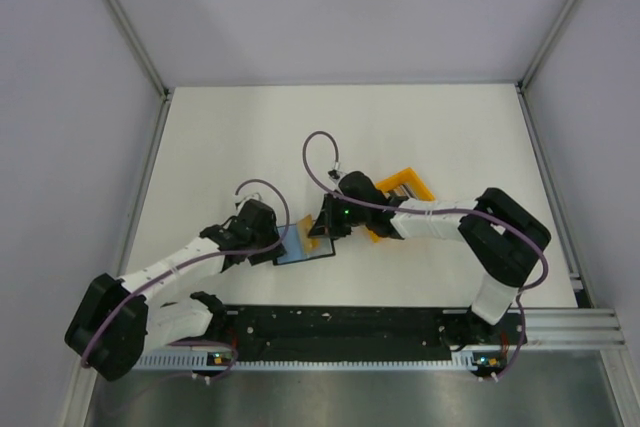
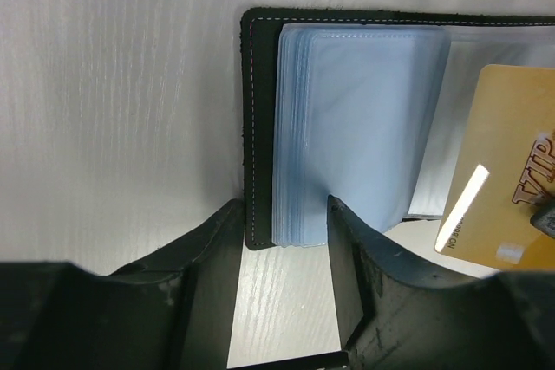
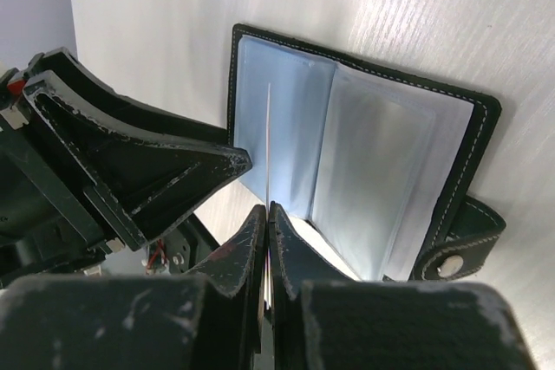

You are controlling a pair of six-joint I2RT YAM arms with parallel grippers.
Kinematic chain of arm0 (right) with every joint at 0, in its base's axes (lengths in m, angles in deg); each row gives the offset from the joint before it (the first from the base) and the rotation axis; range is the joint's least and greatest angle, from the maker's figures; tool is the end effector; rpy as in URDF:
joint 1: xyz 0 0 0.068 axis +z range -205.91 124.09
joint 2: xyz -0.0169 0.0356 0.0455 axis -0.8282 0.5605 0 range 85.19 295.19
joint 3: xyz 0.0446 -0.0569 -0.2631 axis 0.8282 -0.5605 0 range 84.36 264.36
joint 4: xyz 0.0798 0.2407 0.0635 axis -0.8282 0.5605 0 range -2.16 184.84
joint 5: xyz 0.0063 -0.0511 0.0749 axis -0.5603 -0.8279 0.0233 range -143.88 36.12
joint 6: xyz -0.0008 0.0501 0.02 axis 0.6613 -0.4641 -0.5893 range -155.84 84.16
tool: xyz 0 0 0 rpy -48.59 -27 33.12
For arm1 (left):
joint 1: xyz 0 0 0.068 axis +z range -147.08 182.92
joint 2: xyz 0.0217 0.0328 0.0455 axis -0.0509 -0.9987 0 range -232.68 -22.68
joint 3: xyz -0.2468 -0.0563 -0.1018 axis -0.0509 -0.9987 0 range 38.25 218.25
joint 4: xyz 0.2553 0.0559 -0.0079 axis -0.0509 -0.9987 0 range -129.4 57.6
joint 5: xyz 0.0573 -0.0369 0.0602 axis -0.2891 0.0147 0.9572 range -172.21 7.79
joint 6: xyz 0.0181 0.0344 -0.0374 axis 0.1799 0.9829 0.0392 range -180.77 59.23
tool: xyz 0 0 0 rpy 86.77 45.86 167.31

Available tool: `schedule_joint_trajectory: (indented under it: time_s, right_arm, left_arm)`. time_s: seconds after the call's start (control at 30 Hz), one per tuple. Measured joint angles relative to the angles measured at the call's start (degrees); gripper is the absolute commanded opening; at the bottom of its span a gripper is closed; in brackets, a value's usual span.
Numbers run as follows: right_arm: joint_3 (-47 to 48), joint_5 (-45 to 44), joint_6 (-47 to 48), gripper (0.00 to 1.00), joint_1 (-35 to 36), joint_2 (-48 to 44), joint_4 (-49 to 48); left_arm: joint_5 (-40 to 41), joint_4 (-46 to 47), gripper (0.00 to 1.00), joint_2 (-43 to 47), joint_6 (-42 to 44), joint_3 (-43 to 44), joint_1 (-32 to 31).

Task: Put the credit cards into the card holder
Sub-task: Turn over the card slot in the card holder, then insert the credit card into the card holder.

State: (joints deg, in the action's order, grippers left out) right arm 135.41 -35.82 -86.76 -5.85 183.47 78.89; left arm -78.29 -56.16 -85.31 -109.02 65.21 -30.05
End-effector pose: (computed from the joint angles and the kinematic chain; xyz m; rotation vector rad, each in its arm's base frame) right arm 0.2181 0.2778 0.1689 -0.1761 2.5334 1.2027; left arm 0.1593 -0.1005 0.1596 -0.3789 2.6373 -0.4044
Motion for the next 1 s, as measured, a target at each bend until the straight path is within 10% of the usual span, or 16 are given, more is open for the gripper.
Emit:
schedule_joint_trajectory:
  time_s: [1.0]
  right_arm:
    - [-1.9, -0.4, -1.2, 0.0, -1.4, 3.9, -5.1]
  left_arm:
    - [-0.1, 1.1, 0.32, -1.3, 0.4, 0.0, 0.0]
